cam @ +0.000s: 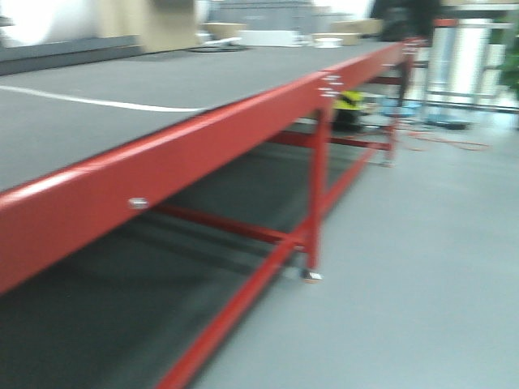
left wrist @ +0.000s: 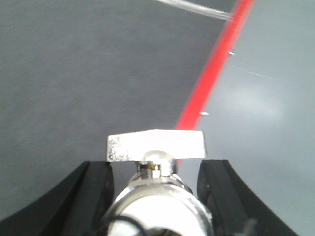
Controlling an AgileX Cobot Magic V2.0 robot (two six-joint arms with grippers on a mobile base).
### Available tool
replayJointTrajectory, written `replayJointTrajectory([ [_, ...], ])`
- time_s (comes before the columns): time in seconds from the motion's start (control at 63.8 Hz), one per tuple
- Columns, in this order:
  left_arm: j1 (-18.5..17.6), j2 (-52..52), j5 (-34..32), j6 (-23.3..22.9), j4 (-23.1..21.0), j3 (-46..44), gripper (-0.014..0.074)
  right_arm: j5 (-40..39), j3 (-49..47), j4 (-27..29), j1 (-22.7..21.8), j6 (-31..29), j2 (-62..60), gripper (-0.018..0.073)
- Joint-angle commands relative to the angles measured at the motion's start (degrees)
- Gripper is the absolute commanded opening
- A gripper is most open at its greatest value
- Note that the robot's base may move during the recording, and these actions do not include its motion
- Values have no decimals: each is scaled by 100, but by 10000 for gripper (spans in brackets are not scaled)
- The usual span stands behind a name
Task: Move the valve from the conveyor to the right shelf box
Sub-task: 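Drive the base to the steel shelf while holding both valves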
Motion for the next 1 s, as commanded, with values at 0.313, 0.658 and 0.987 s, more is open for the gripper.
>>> replayJointTrajectory([
  [0.313,-20,-57,-244,-45,-66,-67,-111,-365,-95,-21,-11,-12,-84,-154],
  [0.658,-20,-57,-244,-45,-66,-67,-111,-365,-95,-21,-11,-12,-84,-154],
  [0.987,-20,-57,-244,-45,-66,-67,-111,-365,-95,-21,-11,-12,-84,-154],
])
